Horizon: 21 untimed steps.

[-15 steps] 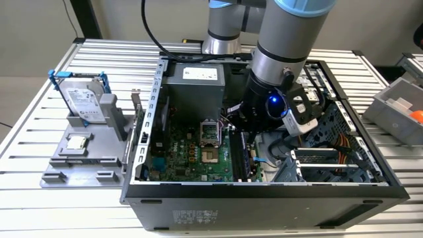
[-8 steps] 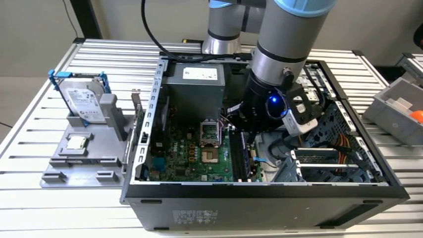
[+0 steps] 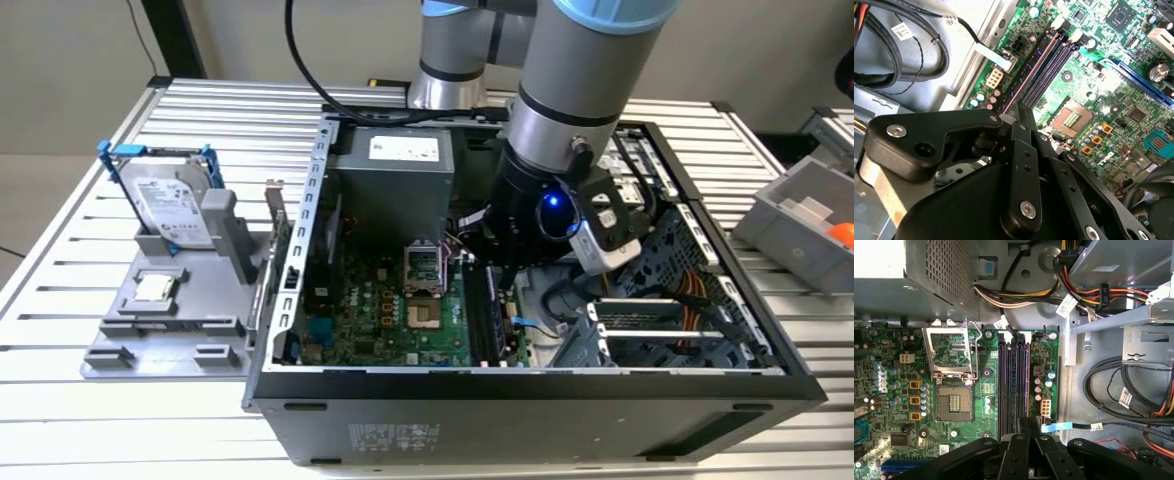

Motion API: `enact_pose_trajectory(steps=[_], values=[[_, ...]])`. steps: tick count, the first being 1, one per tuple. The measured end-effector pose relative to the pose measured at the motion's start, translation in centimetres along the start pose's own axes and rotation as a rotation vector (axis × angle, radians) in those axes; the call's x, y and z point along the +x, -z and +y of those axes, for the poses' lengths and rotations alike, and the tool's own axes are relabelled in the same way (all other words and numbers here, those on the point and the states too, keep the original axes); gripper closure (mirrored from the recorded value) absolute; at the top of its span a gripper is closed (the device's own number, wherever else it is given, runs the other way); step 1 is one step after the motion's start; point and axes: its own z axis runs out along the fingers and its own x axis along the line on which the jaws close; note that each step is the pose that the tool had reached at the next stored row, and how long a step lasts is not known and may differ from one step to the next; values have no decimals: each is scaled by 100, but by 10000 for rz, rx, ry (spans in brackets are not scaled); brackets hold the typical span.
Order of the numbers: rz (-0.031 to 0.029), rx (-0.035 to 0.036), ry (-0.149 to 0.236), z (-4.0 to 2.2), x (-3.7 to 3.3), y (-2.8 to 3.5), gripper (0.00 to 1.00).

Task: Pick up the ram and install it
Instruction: 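Press down the ram until it locks into place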

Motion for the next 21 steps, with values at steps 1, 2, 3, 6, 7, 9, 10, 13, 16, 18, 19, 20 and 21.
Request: enact_pose_trajectory(steps=[1, 2, 3, 6, 7, 9, 10, 13, 16, 18, 19, 20, 21], values=[[0, 0, 0, 0, 0, 0, 100], [0, 0, 0, 0, 0, 0, 100], [0, 0, -1, 0, 2, 0, 100], [-2, 1, 97, 0, 3, 0, 100], [-4, 2, 196, 0, 5, 0, 100], [-10, 5, 456, 0, 8, -1, 100], [-14, 6, 596, 0, 11, -2, 100], [-24, 10, 999, 0, 19, -3, 100], [-35, 11, 1408, 2, 22, -4, 100], [-42, 15, 1701, 6, 22, -3, 100], [-45, 18, 1831, 8, 22, -3, 100], [-48, 19, 1972, 10, 22, -3, 100], [-51, 20, 2106, 11, 22, -3, 100]])
